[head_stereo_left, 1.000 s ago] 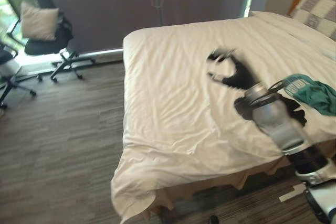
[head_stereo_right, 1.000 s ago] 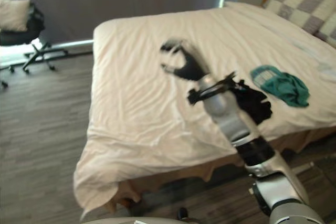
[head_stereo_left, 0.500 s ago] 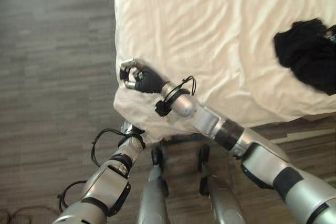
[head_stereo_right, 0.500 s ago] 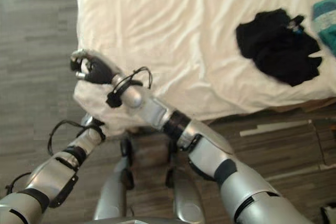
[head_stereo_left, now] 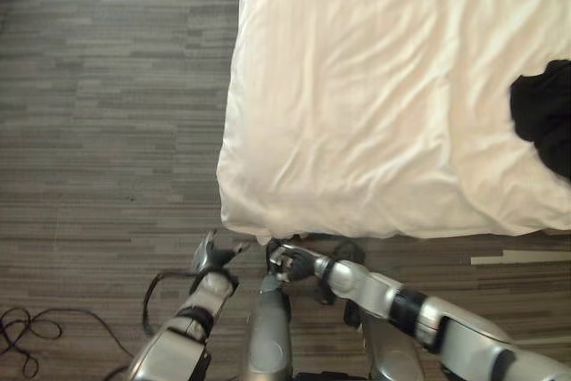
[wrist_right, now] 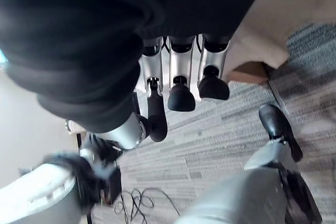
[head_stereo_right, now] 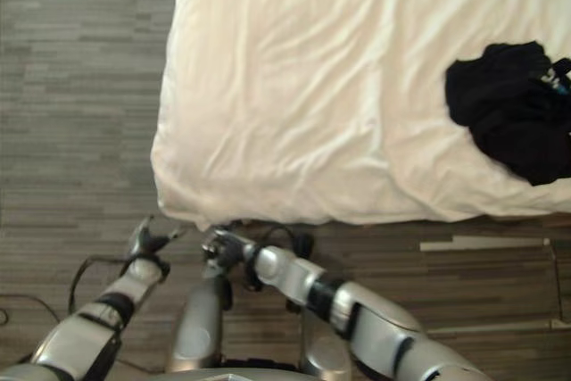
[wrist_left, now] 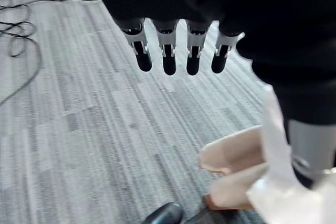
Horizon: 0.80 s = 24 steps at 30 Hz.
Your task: Tidy up the quilt and then pick up the clothes from the bed and put them into the laundry hamper.
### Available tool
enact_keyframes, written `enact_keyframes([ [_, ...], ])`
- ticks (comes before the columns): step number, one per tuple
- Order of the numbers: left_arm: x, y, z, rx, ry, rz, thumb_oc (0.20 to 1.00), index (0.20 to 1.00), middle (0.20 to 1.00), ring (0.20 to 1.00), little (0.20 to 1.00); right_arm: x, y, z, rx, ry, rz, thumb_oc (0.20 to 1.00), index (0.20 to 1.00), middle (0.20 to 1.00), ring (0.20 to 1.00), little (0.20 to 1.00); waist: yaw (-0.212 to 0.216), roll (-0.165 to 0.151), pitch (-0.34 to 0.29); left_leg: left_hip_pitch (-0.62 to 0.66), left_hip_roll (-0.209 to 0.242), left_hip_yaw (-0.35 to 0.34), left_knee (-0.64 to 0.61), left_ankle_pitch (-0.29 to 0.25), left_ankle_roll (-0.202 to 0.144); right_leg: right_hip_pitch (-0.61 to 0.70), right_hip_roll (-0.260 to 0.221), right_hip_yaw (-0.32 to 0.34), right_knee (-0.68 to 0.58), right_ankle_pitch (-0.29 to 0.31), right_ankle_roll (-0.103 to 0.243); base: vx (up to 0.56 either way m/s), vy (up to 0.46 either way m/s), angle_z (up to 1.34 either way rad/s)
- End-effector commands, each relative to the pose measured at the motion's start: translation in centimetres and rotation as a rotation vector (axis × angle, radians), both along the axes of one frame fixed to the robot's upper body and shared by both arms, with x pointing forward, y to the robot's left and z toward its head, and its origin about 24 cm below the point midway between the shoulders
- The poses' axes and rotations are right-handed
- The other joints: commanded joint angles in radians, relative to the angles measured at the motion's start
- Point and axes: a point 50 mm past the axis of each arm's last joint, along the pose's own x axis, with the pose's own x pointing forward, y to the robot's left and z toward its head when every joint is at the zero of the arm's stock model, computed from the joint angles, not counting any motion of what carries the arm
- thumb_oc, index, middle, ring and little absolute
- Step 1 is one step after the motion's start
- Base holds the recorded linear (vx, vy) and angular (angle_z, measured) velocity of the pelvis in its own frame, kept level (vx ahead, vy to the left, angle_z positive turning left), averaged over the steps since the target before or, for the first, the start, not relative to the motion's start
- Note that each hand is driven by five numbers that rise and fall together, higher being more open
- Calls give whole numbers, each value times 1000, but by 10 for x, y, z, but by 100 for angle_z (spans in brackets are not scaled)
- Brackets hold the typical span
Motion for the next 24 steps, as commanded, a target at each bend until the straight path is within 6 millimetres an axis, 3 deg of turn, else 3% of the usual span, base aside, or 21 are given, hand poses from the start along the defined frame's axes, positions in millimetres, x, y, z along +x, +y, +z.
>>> enact_keyframes([
  [1,-51,24,-23,47,162,24,1000,1000,1000,1000,1000,-6,17,137,625,-192,191,200,200,200,200,200,-29,-39,-90,49,25,6,33,-73,-22,56,-115,50,-6,-108,73,115,7,-6],
  [2,-57,23,-26,44,174,24,1000,1000,1000,1000,1000,-11,3,165,739,-269,203,200,200,200,200,200,-44,-35,-105,72,22,15,15,-69,-22,72,-111,52,-22,-105,76,116,7,-4],
  [3,-57,23,-26,43,174,24,1000,1000,1000,1000,1000,-11,3,166,738,-269,202,200,200,200,200,200,-44,-34,-107,70,22,15,13,-67,-22,71,-112,52,-24,-102,76,69,18,-8],
  [7,-52,13,-27,32,163,0,1000,1000,1000,1000,1000,-13,-20,208,934,-412,159,200,200,200,200,200,-76,-15,-128,101,24,39,-15,-60,-23,66,-108,76,-29,-98,79,18,15,-15],
  [10,-23,0,-14,-1,52,-16,1000,1000,1000,1000,1000,2,-24,218,934,-475,76,200,200,200,200,200,-87,-3,-84,51,30,42,45,-67,-23,-8,-111,111,27,-102,74,-159,-30,-34],
  [11,11,-18,7,-42,-87,-70,1000,1000,1000,1000,1000,22,-36,214,902,-508,-61,200,200,200,200,200,-98,5,-36,-30,34,38,132,-84,-29,-86,-114,135,86,-107,73,-216,-49,-34],
  [13,20,-24,13,-56,-128,-86,1000,1000,1000,1000,1000,28,-44,212,888,-525,-118,200,200,200,200,200,-103,6,-36,-63,37,39,155,-86,-32,-124,-115,139,107,-106,72,-108,-42,-6],
  [15,46,-44,36,-140,-272,-113,1000,1000,1000,1000,1000,48,-77,183,825,-506,-364,200,200,200,200,200,-126,8,-38,-134,52,48,216,-113,-26,-212,-106,159,160,-112,71,-44,-37,-11],
  [16,46,-44,36,-140,-272,-113,1000,1000,1000,1000,1000,48,-77,183,825,-506,-364,200,200,200,200,200,-126,8,-41,-137,52,48,214,-110,-25,-215,-106,160,157,-109,71,-25,-3,-22],
  [18,55,-54,46,-203,-328,-111,1000,1000,1000,1000,1000,54,-102,152,764,-458,-518,200,200,200,200,200,-144,4,-36,-152,52,42,249,-136,-15,-239,-94,183,162,-110,70,-41,93,-25],
  [19,57,-56,51,-250,-367,-108,1000,1000,1000,1000,1000,56,-127,122,695,-396,-644,200,200,200,200,200,-144,-10,-25,-152,12,-49,288,-171,-15,-226,-70,217,133,-99,68,-43,143,-35],
  [20,57,-55,51,-250,-367,-108,1000,1000,1000,1000,1000,56,-127,122,695,-396,-644,200,200,200,200,200,-145,-11,-28,-155,11,-49,286,-167,-15,-228,-71,217,131,-96,69,-53,222,-81],
  [22,50,-63,44,-327,-360,-90,1000,1000,1000,1000,1000,52,-143,85,591,-314,-732,200,200,200,200,200,-143,-34,-23,-90,-63,-227,316,-278,-9,-199,-35,302,90,-76,78,-55,210,-115],
  [23,50,-63,44,-327,-360,-90,1000,1000,1000,1000,1000,52,-143,85,592,-314,-732,200,200,200,200,200,-143,-36,-23,-90,-64,-226,314,-275,-9,-199,-37,303,87,-73,78,-56,217,-124],
  [24,40,-64,35,-362,-329,-78,1000,1000,1000,1000,1000,39,-169,51,494,-230,-838,200,200,200,200,200,-145,-35,-29,-7,-98,-326,294,-328,14,-165,-22,360,69,-64,87,4,216,-114],
])
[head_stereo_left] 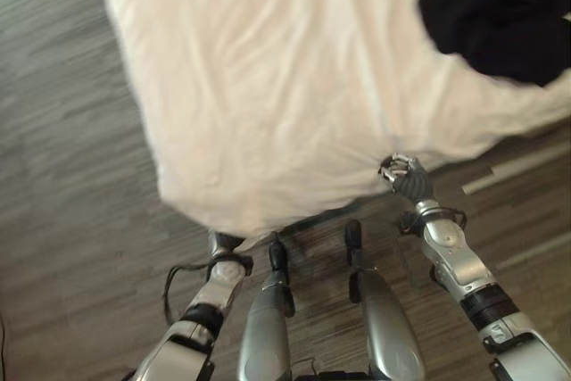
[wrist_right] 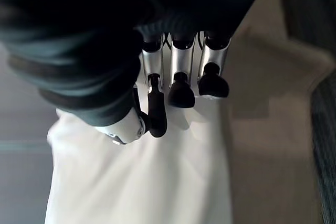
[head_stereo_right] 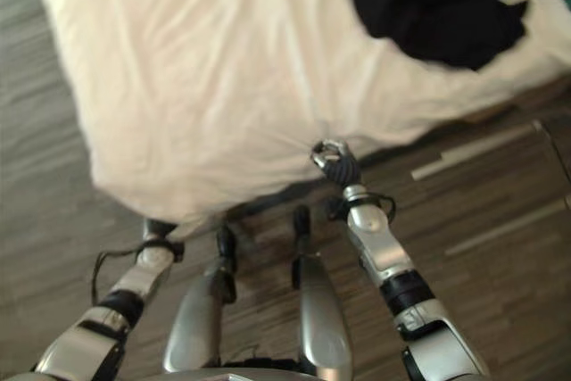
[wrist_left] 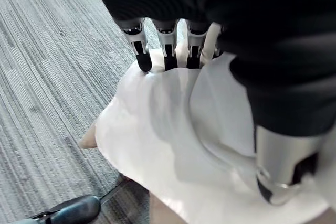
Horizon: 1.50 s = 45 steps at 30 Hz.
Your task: Tidy up the quilt and then pick up the clothes from the bed and put them into the laundry hamper.
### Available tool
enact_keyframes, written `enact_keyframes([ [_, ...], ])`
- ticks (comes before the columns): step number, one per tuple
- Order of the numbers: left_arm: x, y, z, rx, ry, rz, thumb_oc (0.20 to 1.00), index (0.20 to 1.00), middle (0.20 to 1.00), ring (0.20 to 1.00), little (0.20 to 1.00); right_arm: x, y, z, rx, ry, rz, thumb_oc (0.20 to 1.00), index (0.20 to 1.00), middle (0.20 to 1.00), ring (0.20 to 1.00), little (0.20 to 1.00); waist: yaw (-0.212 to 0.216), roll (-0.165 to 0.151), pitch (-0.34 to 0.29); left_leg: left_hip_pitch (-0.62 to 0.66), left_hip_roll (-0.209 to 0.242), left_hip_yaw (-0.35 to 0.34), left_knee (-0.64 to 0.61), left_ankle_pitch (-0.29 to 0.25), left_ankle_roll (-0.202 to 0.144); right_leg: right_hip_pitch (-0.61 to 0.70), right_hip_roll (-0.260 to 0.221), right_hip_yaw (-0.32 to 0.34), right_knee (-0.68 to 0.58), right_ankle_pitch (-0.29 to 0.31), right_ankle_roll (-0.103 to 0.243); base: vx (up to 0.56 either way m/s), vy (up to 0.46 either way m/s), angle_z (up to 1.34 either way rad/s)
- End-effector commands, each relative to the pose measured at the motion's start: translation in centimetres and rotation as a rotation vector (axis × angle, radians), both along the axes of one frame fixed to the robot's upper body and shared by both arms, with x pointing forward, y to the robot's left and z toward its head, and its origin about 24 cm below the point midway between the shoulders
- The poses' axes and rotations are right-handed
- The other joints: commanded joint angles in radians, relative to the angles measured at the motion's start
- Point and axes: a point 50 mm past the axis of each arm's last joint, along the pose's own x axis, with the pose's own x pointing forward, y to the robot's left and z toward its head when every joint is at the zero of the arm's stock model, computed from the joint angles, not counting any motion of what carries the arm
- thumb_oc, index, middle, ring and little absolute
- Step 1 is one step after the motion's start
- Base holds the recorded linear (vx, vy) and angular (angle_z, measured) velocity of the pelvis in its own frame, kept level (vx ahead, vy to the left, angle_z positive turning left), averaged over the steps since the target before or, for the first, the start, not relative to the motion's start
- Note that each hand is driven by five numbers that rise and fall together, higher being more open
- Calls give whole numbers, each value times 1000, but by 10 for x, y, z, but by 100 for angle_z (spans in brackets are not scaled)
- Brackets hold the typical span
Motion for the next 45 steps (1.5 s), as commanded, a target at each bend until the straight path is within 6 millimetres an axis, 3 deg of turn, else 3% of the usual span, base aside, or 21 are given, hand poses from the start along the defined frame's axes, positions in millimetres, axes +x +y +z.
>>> enact_keyframes([
  [1,10,-24,5,-80,-43,-142,1000,1000,1000,1000,1000,-25,-20,-28,-63,80,-33,200,200,200,200,200,-15,-38,-56,113,-12,-162,93,-166,19,43,-72,40,13,-118,48,10,325,-93],
  [3,-1,-23,-8,-82,33,-141,1000,1000,1000,1000,1000,-49,-51,-61,-108,235,-137,200,200,200,200,200,-49,-36,-83,195,-35,-110,38,-165,30,93,-110,51,-41,-63,90,-1,399,-38],
  [5,-20,-26,-28,-77,138,-166,1000,1000,1000,1000,1000,-73,-71,-91,-116,378,-236,1000,1000,1000,1000,1000,-69,-27,-109,269,-64,-38,-49,-142,48,113,-170,32,-118,37,143,-219,395,-52],
  [6,-35,-27,-41,-42,231,-215,1000,1000,1000,1000,1000,-89,-76,-111,-105,469,-274,1000,1000,1000,1000,1000,-63,5,-128,284,-41,26,-103,-113,65,118,-198,-123,-103,-25,102,-391,203,-125],
  [8,-41,-24,-45,-23,265,-230,1000,1000,1000,1000,1000,-97,-77,-122,-111,521,-288,1000,1000,1000,1000,1000,-56,13,-136,281,-31,65,-120,-93,71,131,-195,-208,-64,-66,83,-248,77,-129],
  [10,-61,-11,-55,7,333,-222,1000,1000,1000,1000,1000,-123,-78,-156,-180,705,-306,1000,1000,1000,1000,1000,-24,26,-167,309,0,208,-156,-47,89,230,-161,-396,80,-164,42,-258,56,-167],
  [13,-78,8,-60,-9,369,-138,1000,1000,1000,1000,1000,-145,-78,-177,-276,847,-269,1000,1000,1000,1000,1000,32,43,-205,332,37,336,-197,-17,90,323,-170,-480,207,-259,38,-206,-14,-212],
  [17,-80,19,-58,-39,354,-62,1000,1000,1000,1000,1000,-166,-74,-198,-347,1015,-253,1000,1000,1000,1000,1000,129,39,-254,322,76,431,-207,17,64,427,-189,-598,77,-234,42,-115,-304,-227],
  [20,-89,20,-61,-32,349,-32,1000,1000,1000,1000,1000,-187,-72,-209,-332,1102,-252,1000,1000,1000,1000,1000,155,19,-257,310,137,414,-53,30,15,475,-101,-520,-109,-226,18,182,-526,-244],
  [22,-85,19,-59,-48,323,-9,1000,1000,1000,1000,1000,-197,-78,-211,-315,1136,-292,1000,1000,1000,1000,1000,171,13,-223,220,143,276,151,97,25,488,-73,-463,-135,-231,-28,170,-353,-173],
  [24,-83,15,-59,-68,305,7,1000,1000,1000,1000,1000,-207,-88,-212,-305,1175,-362,1000,1000,1000,1000,1000,204,-10,-190,85,-31,110,259,-1,50,508,-68,-362,-151,-252,-31,237,-249,-116],
  [27,-82,15,-58,-68,297,1,1000,1000,1000,1000,1000,-207,-92,-211,-316,1176,-364,1000,1000,1000,1000,1000,209,-4,-198,23,-32,169,205,-13,63,537,-62,-350,-167,-283,-24,317,-113,-136],
  [31,-85,14,-58,-44,312,-33,1000,1000,1000,1000,1000,-187,-91,-205,-349,1117,-329,1000,1000,1000,1000,1000,244,27,-213,11,-10,328,-44,113,44,620,-1,-358,-184,-324,-19,447,-28,-35],
  [34,-93,17,-63,-20,367,-29,1000,1000,1000,1000,1000,-180,-81,-205,-340,1089,-310,1000,1000,1000,1000,1000,254,11,-235,67,-26,360,-86,88,96,629,7,-362,-98,-340,-7,486,41,-17],
  [35,-98,22,-65,-4,388,-9,1000,1000,1000,1000,1000,-179,-77,-205,-338,1081,-297,1000,1000,1000,1000,1000,263,-4,-234,85,-46,349,-84,70,118,614,1,-379,21,-312,32,465,52,-6],
  [36,-104,24,-68,11,424,-20,1000,1000,1000,1000,1000,-178,-74,-206,-335,1084,-289,1000,1000,1000,1000,1000,253,-15,-233,143,-69,337,-92,32,149,559,-43,-390,205,-203,133,604,63,10],
  [38,-103,32,-66,45,430,-10,1000,1000,1000,1000,1000,-166,-76,-200,-335,1043,-290,1000,1000,1000,1000,1000,216,17,-216,224,-53,305,-129,15,165,422,-74,-383,437,-93,149,507,67,53],
  [39,-101,33,-65,54,421,-11,1000,1000,1000,1000,1000,-158,-77,-197,-338,1015,-288,1000,1000,1000,1000,1000,196,36,-211,260,-48,282,-163,17,159,380,-92,-397,441,-124,149,444,48,47],
  [43,-91,31,-61,80,400,-47,1000,1000,1000,1000,1000,-143,-74,-188,-316,946,-275,1000,1000,1000,1000,1000,148,55,-198,326,-53,208,-217,16,133,343,-107,-396,251,-205,90,345,-96,76],
  [44,-82,26,-58,107,383,-97,1000,1000,1000,1000,1000,-138,-73,-185,-305,913,-277,1000,1000,1000,1000,1000,118,52,-197,349,-57,149,-230,8,107,340,-94,-334,3,-199,62,465,-327,111],
  [45,-79,22,-57,117,377,-125,1000,1000,1000,1000,1000,-137,-73,-184,-288,910,-292,1000,1000,1000,1000,1000,102,58,-203,359,-51,108,-236,-1,97,308,-108,-268,-71,-171,63,589,-424,154],
])
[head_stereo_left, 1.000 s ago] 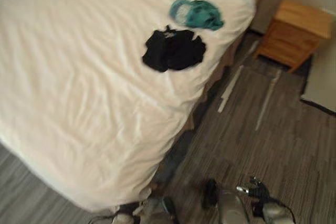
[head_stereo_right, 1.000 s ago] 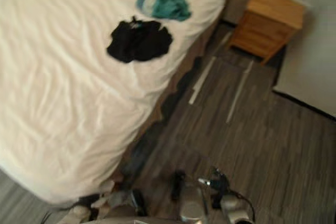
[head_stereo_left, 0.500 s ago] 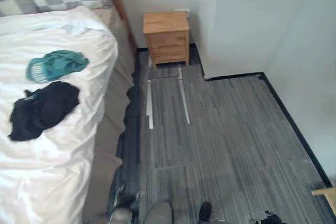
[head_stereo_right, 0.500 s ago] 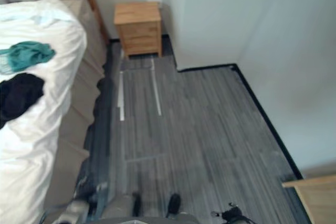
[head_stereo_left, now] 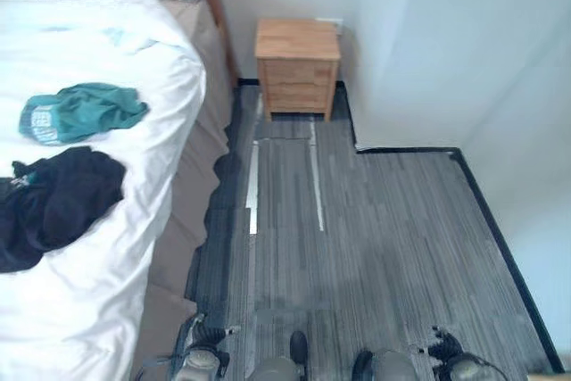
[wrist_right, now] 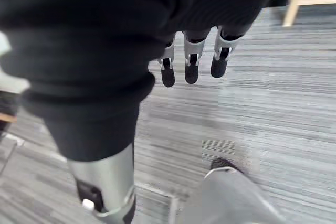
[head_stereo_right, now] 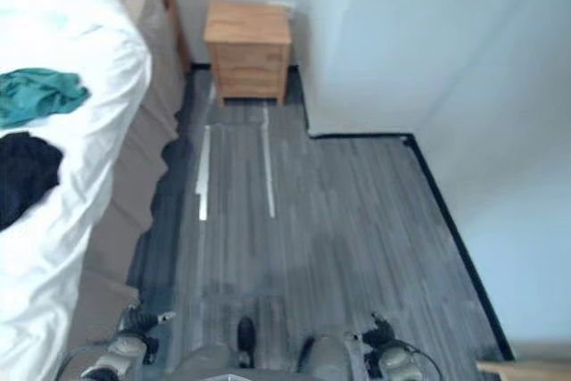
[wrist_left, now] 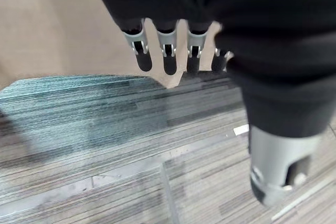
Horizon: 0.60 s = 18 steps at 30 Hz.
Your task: Tidy up the quilt and then pick up the clothes from the bed and put them into the laundry hamper.
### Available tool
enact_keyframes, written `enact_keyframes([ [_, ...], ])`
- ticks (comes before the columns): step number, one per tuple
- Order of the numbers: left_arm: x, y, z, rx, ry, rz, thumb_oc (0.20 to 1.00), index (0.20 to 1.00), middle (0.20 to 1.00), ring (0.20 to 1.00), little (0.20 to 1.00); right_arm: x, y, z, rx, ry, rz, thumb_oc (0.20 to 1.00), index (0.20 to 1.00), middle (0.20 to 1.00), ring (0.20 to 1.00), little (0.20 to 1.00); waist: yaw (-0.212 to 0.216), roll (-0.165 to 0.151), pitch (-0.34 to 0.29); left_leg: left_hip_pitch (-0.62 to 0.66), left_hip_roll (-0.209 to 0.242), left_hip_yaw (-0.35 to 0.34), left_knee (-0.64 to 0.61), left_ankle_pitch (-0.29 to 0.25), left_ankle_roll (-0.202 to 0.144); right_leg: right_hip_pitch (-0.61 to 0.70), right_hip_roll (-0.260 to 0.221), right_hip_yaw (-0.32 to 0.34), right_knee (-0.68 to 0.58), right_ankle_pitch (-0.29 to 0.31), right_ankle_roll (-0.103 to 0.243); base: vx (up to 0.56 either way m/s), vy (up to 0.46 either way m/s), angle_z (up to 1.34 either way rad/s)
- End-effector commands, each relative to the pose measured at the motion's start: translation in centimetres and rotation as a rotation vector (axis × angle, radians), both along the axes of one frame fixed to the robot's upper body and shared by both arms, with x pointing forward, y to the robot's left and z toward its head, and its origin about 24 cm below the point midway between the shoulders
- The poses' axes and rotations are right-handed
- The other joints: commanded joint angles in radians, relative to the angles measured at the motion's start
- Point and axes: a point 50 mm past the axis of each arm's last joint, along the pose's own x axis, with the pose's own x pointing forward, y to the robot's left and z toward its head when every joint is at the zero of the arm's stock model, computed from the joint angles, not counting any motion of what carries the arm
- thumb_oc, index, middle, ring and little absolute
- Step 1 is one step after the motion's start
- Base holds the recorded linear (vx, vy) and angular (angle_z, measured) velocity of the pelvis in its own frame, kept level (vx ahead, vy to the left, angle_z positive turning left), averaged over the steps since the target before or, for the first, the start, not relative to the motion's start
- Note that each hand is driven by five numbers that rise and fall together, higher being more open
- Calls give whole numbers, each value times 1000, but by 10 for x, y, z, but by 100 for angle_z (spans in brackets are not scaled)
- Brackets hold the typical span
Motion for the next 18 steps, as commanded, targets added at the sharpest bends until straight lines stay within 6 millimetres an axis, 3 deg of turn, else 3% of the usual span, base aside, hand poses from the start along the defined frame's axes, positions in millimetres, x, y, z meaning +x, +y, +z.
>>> enact_keyframes([
  [1,26,-7,12,65,-76,-130,1000,1000,1000,1000,1000,30,-9,17,-3,-126,-40,1000,1000,1000,1000,1000,-47,31,43,49,63,-84,10,-138,-103,99,3,136,-304,182,43,483,-344,201],
  [2,28,-12,11,70,-73,-164,1000,1000,1000,1000,1000,29,-8,16,1,-118,-52,1000,1000,1000,1000,1000,-56,35,40,66,80,-102,9,-150,-116,80,-22,154,-322,204,50,607,-498,213],
  [3,20,-9,7,81,-24,-188,1000,1000,1000,1000,1000,27,-5,13,6,-97,-37,1000,1000,1000,1000,1000,-60,27,27,99,104,-118,23,-182,-129,71,-56,110,-319,230,61,422,-369,129],
  [4,20,-9,7,81,-24,-188,1000,1000,1000,1000,1000,27,-5,13,5,-97,-37,1000,1000,1000,1000,1000,-63,29,29,101,105,-120,23,-182,-129,75,-55,106,-320,229,61,653,-536,82],
  [5,7,-8,0,57,26,-171,1000,1000,1000,1000,1000,18,-1,7,8,-48,-5,1000,1000,1000,1000,1000,-65,4,6,146,110,-139,78,-238,-140,93,-38,106,-286,220,55,381,-283,50],
  [6,7,-8,0,57,26,-171,1000,1000,1000,1000,1000,18,-1,7,7,-48,-5,1000,1000,1000,1000,1000,-65,6,8,147,112,-139,79,-240,-141,95,-37,106,-285,218,54,513,-384,38],
  [7,0,-9,-4,48,44,-160,1000,1000,1000,1000,1000,16,-2,6,4,-35,10,1000,1000,1000,1000,1000,-64,8,1,132,126,-139,159,-231,-152,108,-20,111,-278,213,44,264,-244,11],
  [8,-8,-12,-7,48,63,-169,1000,1000,1000,1000,1000,21,3,8,7,-70,39,1000,1000,1000,1000,1000,-57,20,-1,90,149,-131,284,-168,-172,133,5,105,-288,205,20,428,-485,-1],
  [9,-17,-10,-10,15,71,-107,1000,1000,1000,1000,1000,27,5,11,2,-82,85,1000,1000,1000,1000,1000,-33,12,25,-35,172,-125,556,-49,-167,203,27,87,-321,184,-28,290,-383,-2],
  [10,-17,-10,-10,15,71,-107,1000,1000,1000,1000,1000,27,5,11,2,-82,86,1000,1000,1000,1000,1000,-36,15,24,-42,175,-130,566,-54,-167,203,29,83,-322,185,-28,303,-439,-14],
  [11,-16,-11,-9,-6,50,-88,1000,1000,1000,1000,1000,32,2,14,3,-92,67,1000,1000,1000,1000,1000,-6,-8,62,-151,124,-118,716,-47,-139,267,35,83,-355,173,-62,134,-190,-35],
  [12,-16,-11,-9,-6,50,-88,1000,1000,1000,1000,1000,32,2,14,3,-92,67,1000,1000,1000,1000,1000,-7,-3,63,-155,128,-121,728,-54,-138,269,40,82,-356,173,-62,420,-243,-58],
  [13,-5,-18,-5,-21,4,-111,1000,1000,1000,1000,1000,29,1,11,-6,-59,73,1000,1000,1000,1000,1000,18,-2,67,-226,38,-93,663,-119,-134,298,58,105,-381,154,-51,278,-46,-66],
  [14,-5,-18,-5,-20,4,-111,1000,1000,1000,1000,1000,29,1,11,-6,-59,73,1000,1000,1000,1000,1000,17,-4,65,-227,36,-92,660,-117,-133,296,56,105,-381,154,-51,417,-55,-53],
  [16,6,-21,0,-37,-45,-110,1000,1000,1000,1000,1000,23,2,8,-24,-30,96,1000,1000,1000,1000,1000,31,6,48,-225,12,-43,453,-142,-111,307,75,121,-381,125,-35,462,-3,-42],
  [17,14,-24,4,-44,-72,-123,1000,1000,1000,1000,1000,17,4,5,-25,-11,106,1000,1000,1000,1000,1000,38,26,29,-240,38,44,226,-50,-116,348,121,104,-381,82,-38,777,-9,-14],
  [18,25,-27,9,-43,-102,-147,1000,1000,1000,1000,1000,20,6,5,-29,-19,103,1000,1000,1000,1000,1000,47,31,18,-269,71,141,103,2,-129,391,160,86,-381,36,-46,613,-10,22],
])
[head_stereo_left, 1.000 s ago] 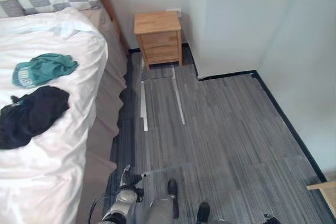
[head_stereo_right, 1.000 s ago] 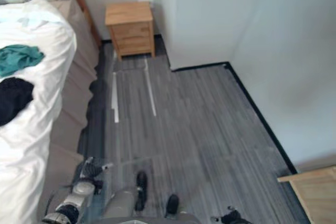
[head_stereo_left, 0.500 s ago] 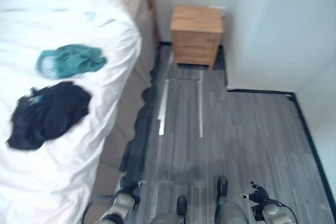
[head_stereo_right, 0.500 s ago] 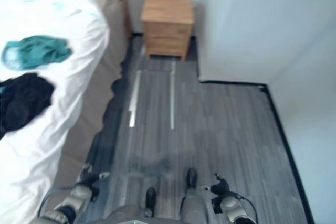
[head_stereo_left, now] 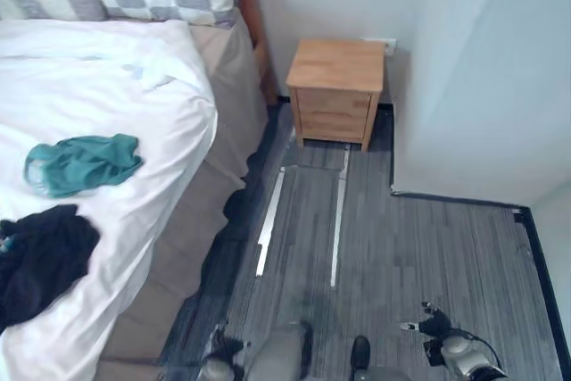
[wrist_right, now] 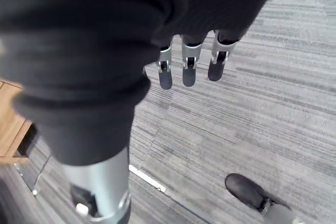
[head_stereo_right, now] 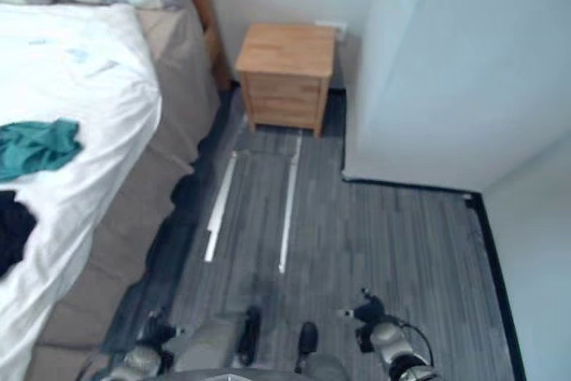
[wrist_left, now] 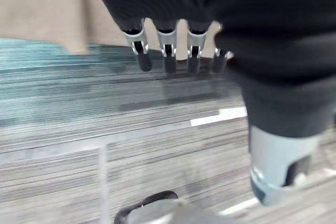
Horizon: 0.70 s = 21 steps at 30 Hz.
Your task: Tidy up the quilt and then pick up the clothes from the bed and put them into the laundry hamper.
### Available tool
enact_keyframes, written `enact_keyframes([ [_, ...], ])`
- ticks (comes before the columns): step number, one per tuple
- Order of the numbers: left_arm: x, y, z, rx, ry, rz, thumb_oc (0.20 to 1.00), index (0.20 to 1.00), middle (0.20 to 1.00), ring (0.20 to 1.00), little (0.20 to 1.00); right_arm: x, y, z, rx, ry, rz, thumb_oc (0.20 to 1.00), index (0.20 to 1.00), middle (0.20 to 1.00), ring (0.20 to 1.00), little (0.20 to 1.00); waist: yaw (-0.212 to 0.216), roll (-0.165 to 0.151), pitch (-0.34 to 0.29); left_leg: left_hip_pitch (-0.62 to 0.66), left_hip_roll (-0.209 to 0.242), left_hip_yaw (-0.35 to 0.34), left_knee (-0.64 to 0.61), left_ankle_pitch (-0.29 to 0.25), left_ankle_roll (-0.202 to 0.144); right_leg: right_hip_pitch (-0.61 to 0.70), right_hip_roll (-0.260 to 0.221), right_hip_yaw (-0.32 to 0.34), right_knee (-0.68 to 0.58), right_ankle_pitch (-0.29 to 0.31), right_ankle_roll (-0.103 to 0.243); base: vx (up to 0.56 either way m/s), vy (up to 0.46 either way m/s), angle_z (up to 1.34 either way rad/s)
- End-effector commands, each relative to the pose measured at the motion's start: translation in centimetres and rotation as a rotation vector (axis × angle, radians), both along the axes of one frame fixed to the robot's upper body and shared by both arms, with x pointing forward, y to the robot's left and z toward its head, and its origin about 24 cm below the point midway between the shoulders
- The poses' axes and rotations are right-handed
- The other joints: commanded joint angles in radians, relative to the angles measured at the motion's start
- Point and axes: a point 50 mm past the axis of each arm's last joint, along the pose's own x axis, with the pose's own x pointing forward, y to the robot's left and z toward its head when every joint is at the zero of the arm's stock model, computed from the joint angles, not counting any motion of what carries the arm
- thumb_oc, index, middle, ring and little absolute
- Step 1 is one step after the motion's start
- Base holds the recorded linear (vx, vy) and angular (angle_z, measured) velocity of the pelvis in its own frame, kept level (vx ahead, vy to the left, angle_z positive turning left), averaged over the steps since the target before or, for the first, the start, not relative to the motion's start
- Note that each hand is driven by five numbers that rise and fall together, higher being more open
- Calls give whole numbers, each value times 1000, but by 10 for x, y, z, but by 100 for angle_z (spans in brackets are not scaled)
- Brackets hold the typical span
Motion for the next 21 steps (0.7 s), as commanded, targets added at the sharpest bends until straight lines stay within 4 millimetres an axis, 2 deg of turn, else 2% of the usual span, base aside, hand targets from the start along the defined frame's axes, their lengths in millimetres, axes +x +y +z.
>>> enact_keyframes([
  [1,33,0,15,-2,-104,-15,1000,1000,1000,1000,1000,8,-6,6,-35,-41,34,1000,1000,1000,1000,1000,29,63,3,18,70,146,-159,109,2,40,27,-19,2,-107,119,599,10,40],
  [2,41,-4,19,14,-124,-73,1000,1000,1000,1000,1000,11,-3,7,-45,-51,43,1000,1000,1000,1000,1000,42,45,-3,14,78,160,-198,125,11,88,44,-29,2,-124,120,307,15,33],
  [3,41,-4,19,14,-124,-73,1000,1000,1000,1000,1000,11,-3,7,-46,-51,43,1000,1000,1000,1000,1000,43,46,-5,12,80,160,-198,126,10,85,45,-27,2,-122,119,472,22,-4],
  [4,46,-8,22,20,-131,-116,1000,1000,1000,1000,1000,10,2,6,-36,-49,52,1000,1000,1000,1000,1000,51,34,-5,13,69,142,-187,135,22,104,51,-26,17,-121,119,337,28,-42],
  [5,51,-11,24,27,-140,-161,1000,1000,1000,1000,1000,8,5,4,-26,-45,57,1000,1000,1000,1000,1000,55,21,-10,32,63,137,-202,132,40,98,55,-20,91,-133,122,490,43,-52],
  [6,58,-17,27,34,-146,-215,1000,1000,1000,1000,1000,5,12,2,-5,-46,56,1000,1000,1000,1000,1000,50,11,-10,62,68,150,-213,125,52,79,62,-33,189,-142,146,493,82,-38],
  [7,62,-19,29,41,-150,-256,1000,1000,1000,1000,1000,7,18,2,7,-49,68,1000,1000,1000,1000,1000,43,6,-7,85,71,162,-200,108,64,32,52,-43,328,-111,199,420,87,-40],
  [8,63,-22,30,58,-157,-291,1000,1000,1000,1000,1000,6,20,1,11,-47,74,1000,1000,1000,1000,1000,29,6,-2,115,72,161,-197,89,73,-15,20,-61,446,-66,258,506,93,-49],
  [9,63,-17,31,114,-135,-350,1000,1000,1000,1000,1000,14,21,6,30,-81,69,1000,1000,1000,1000,1000,-13,30,28,182,92,148,-184,59,77,-137,-13,-63,680,51,287,332,48,-45],
  [10,63,-17,31,114,-136,-350,1000,1000,1000,1000,1000,14,21,6,30,-81,69,1000,1000,1000,1000,1000,-11,32,25,178,95,149,-183,59,76,-141,-10,-62,678,54,287,311,60,10],
  [11,64,-16,31,129,-134,-363,1000,1000,1000,1000,1000,17,21,7,39,-95,70,1000,1000,1000,1000,1000,-29,49,37,204,101,138,-188,53,77,-186,-18,-61,726,50,287,295,127,57],
  [12,61,-16,28,156,-111,-419,1000,1000,1000,1000,1000,22,23,11,46,-125,80,1000,1000,1000,1000,1000,-60,65,49,253,87,115,-206,34,79,-230,-44,-52,659,11,284,429,105,67],
  [14,67,-24,30,152,-124,-452,1000,1000,1000,1000,1000,27,26,15,74,-163,66,1000,1000,1000,1000,1000,-89,64,48,282,69,74,-223,22,64,-206,-53,-24,472,-56,227,380,-43,51],
  [16,69,-34,30,164,-130,-503,1000,1000,1000,1000,1000,28,22,17,88,-188,18,1000,1000,1000,1000,1000,-112,60,35,298,49,18,-226,3,53,-193,-53,111,240,-45,200,330,-212,96],
  [17,65,-37,26,164,-113,-528,1000,1000,1000,1000,1000,21,16,14,88,-169,-19,1000,1000,1000,1000,1000,-125,53,19,308,40,-18,-222,-21,47,-194,-74,202,145,0,208,371,-296,108],
  [19,52,-33,18,160,-55,-521,1000,1000,1000,1000,1000,12,13,9,81,-126,-23,1000,1000,1000,1000,1000,-129,40,-5,333,39,-41,-205,-50,40,-176,-97,199,107,26,211,356,-282,156],
  [21,43,-29,13,111,-36,-416,1000,1000,1000,1000,1000,4,14,4,76,-90,-18,1000,1000,1000,1000,1000,-124,34,-29,350,46,-50,-184,-70,34,-137,-99,177,71,40,217,280,-236,103],
])
